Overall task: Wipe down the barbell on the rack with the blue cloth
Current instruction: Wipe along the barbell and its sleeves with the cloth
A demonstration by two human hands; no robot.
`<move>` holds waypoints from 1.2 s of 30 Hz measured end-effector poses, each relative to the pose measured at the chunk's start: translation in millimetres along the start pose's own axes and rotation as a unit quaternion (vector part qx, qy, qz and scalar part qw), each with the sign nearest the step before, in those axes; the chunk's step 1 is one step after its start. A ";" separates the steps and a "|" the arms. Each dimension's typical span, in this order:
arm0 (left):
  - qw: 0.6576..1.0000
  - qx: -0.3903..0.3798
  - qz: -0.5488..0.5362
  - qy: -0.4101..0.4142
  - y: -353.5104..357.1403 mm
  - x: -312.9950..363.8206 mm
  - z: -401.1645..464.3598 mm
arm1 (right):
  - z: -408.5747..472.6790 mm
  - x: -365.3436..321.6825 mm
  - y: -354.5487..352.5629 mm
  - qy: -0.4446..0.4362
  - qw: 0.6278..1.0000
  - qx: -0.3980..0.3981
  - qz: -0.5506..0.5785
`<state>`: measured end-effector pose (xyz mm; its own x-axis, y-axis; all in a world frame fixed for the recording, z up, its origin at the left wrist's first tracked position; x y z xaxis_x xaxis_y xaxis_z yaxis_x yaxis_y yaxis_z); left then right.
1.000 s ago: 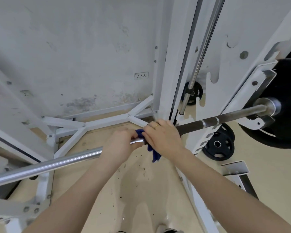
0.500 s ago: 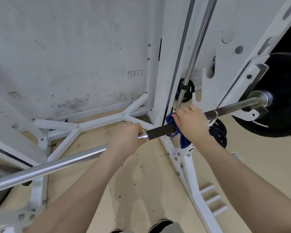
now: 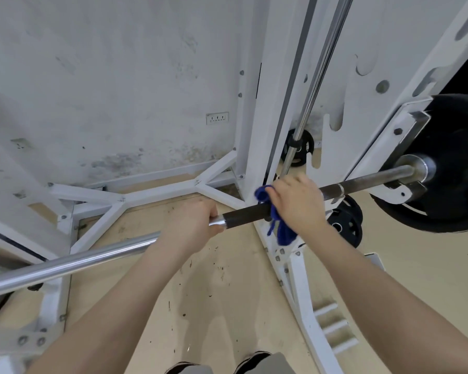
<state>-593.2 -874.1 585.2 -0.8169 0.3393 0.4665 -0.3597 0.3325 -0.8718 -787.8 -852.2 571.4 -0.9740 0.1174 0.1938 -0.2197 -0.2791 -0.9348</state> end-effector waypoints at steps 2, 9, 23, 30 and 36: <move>1.000 0.004 0.010 -0.015 0.9 2.1 -2.2 | -1.8 12.1 -6.9 0.078 0.996 0.028 0.026; 0.997 -0.016 0.040 -0.057 3.6 17.5 1.5 | -3.1 -34.2 -8.4 -0.108 0.993 0.034 0.041; 0.988 0.154 -0.010 0.012 42.8 49.2 4.8 | -5.3 6.4 -0.1 -0.109 0.991 0.053 0.062; 0.986 0.167 -0.001 0.001 46.5 47.2 1.4 | -2.6 85.2 17.3 -0.074 0.993 0.087 0.023; 0.988 0.157 -0.010 -0.003 43.3 49.2 3.3 | -10.2 13.2 0.6 -0.096 0.983 0.109 0.110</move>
<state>-650.4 -845.9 569.8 -0.8109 0.3302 0.4832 -0.4961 0.0501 -0.8668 -800.2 -841.1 570.3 -0.9871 -0.1455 0.0671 0.0108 -0.4785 -0.8780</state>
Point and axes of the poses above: each hand's wrist, its own z-axis towards the middle knuckle, its own y-axis out of the palm, x = y × z, the point moved 4 cm from there along z, towards the middle knuckle, and after that the axes turned 7 degrees about -z, right-handed, at the moved point
